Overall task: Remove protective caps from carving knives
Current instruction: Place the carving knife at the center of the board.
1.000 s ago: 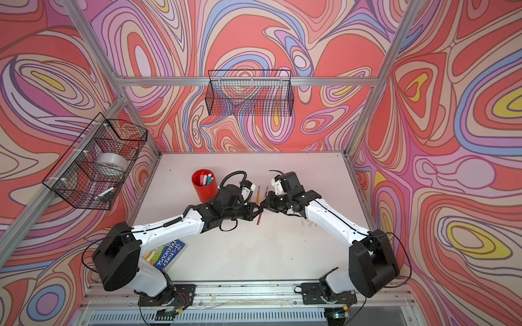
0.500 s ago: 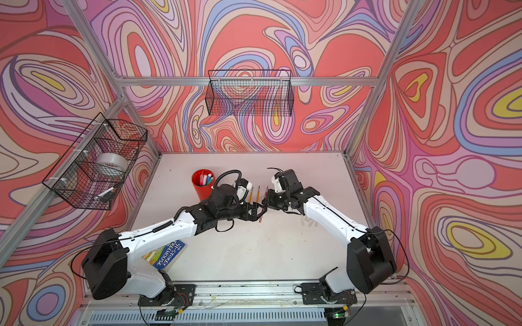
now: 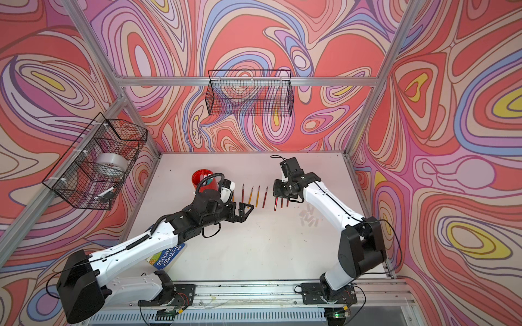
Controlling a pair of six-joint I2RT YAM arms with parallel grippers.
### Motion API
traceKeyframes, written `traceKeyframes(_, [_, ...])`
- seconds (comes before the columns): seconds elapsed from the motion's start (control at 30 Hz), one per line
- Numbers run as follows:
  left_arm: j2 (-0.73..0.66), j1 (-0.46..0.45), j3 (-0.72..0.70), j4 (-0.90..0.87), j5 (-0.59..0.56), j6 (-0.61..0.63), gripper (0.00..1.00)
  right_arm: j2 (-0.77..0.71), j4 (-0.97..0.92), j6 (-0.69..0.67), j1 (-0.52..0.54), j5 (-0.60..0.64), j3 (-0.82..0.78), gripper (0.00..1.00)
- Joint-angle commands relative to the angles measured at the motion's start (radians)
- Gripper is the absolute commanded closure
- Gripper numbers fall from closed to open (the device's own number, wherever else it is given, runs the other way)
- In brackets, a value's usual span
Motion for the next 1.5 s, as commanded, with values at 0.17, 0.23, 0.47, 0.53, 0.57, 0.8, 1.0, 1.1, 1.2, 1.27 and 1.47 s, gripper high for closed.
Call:
traceKeyframes(0.17, [-0.086, 0.025, -0.048, -0.043, -0.078, 0.025, 0.00, 0.091, -0.034, -0.044, -0.077, 0.030, 0.076, 1.00])
traceKeyframes(0.23, [-0.096, 0.027, -0.057, -0.046, -0.084, 0.025, 0.00, 0.118, -0.038, -0.052, -0.093, 0.046, 0.094, 1.00])
traceKeyframes(0.47, [-0.117, 0.041, -0.076, -0.058, -0.097, 0.028, 0.00, 0.231, -0.057, -0.065, -0.138, 0.048, 0.168, 1.00])
traceKeyframes(0.53, [-0.120, 0.046, -0.079, -0.058, -0.097, 0.029, 0.00, 0.257, -0.065, -0.069, -0.142, 0.048, 0.190, 1.00])
traceKeyframes(0.57, [-0.123, 0.048, -0.081, -0.059, -0.097, 0.030, 0.00, 0.271, -0.069, -0.070, -0.143, 0.049, 0.201, 1.00])
traceKeyframes(0.8, [-0.128, 0.067, -0.098, -0.058, -0.098, 0.030, 0.00, 0.339, -0.091, -0.080, -0.161, 0.055, 0.256, 1.00])
traceKeyframes(1.0, [-0.124, 0.083, -0.101, -0.061, -0.087, 0.029, 0.00, 0.384, -0.113, -0.096, -0.172, 0.098, 0.289, 1.00])
traceKeyframes(1.1, [-0.118, 0.088, -0.101, -0.058, -0.085, 0.027, 0.00, 0.397, -0.117, -0.100, -0.180, 0.104, 0.294, 1.00])
traceKeyframes(1.2, [-0.109, 0.093, -0.101, -0.053, -0.078, 0.025, 0.00, 0.415, -0.117, -0.103, -0.189, 0.115, 0.296, 1.00])
traceKeyframes(1.27, [-0.105, 0.096, -0.102, -0.051, -0.073, 0.023, 0.00, 0.426, -0.121, -0.107, -0.193, 0.123, 0.298, 1.00])
traceKeyframes(1.47, [-0.095, 0.105, -0.102, -0.050, -0.065, 0.019, 0.00, 0.460, -0.125, -0.117, -0.205, 0.139, 0.302, 1.00])
